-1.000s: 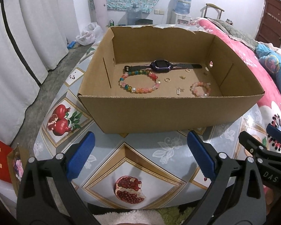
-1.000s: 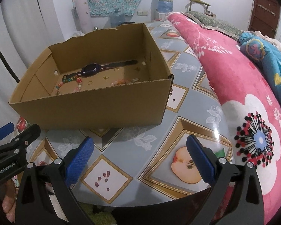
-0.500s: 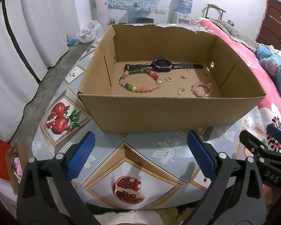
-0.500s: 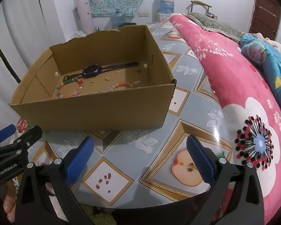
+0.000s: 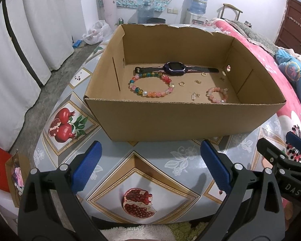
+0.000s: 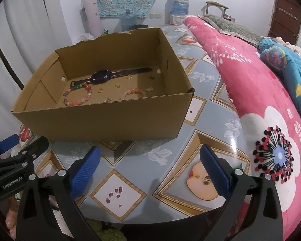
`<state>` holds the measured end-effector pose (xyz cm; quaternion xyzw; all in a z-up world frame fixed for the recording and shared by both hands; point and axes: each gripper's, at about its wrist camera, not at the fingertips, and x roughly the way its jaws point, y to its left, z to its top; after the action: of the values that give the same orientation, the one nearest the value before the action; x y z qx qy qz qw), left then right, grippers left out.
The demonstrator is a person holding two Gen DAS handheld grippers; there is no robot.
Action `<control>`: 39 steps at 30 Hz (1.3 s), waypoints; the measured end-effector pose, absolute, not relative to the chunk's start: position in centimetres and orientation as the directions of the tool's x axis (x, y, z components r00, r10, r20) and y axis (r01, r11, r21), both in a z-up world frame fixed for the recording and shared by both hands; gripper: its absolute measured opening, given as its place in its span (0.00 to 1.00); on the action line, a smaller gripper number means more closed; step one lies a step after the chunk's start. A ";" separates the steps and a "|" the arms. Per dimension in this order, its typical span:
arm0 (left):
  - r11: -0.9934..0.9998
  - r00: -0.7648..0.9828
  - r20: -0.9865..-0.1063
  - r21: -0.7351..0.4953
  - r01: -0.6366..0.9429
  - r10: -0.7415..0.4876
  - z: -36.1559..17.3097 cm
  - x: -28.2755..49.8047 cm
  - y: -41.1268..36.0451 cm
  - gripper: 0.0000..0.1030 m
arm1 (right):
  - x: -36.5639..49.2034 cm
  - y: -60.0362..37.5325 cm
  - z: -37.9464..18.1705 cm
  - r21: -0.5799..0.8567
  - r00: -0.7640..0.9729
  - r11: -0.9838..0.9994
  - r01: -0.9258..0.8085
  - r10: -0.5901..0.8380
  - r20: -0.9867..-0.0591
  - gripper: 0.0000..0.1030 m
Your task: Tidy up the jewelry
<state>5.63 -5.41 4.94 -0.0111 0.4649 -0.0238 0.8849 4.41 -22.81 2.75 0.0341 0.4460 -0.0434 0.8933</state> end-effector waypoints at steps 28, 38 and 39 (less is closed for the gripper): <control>0.999 0.562 -0.826 -0.039 0.031 -0.050 4.7 5.6 -5.4 0.92 | 4.4 -22.9 2.4 0.028 0.594 0.994 0.105 -0.040 -0.803 0.94; 0.999 0.566 -0.823 -0.041 0.026 -0.048 4.6 5.4 -5.4 0.92 | 4.4 -23.0 2.3 0.024 0.598 0.995 0.099 -0.040 -0.801 0.94; 0.999 0.565 -0.823 -0.041 0.026 -0.048 4.5 5.4 -5.4 0.92 | 4.4 -23.0 2.3 0.024 0.597 0.995 0.097 -0.039 -0.801 0.94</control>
<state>5.40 -5.38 4.53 -0.0121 0.4657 -0.0208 0.8846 4.44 -23.02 2.29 0.0326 0.4471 -0.0380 0.8931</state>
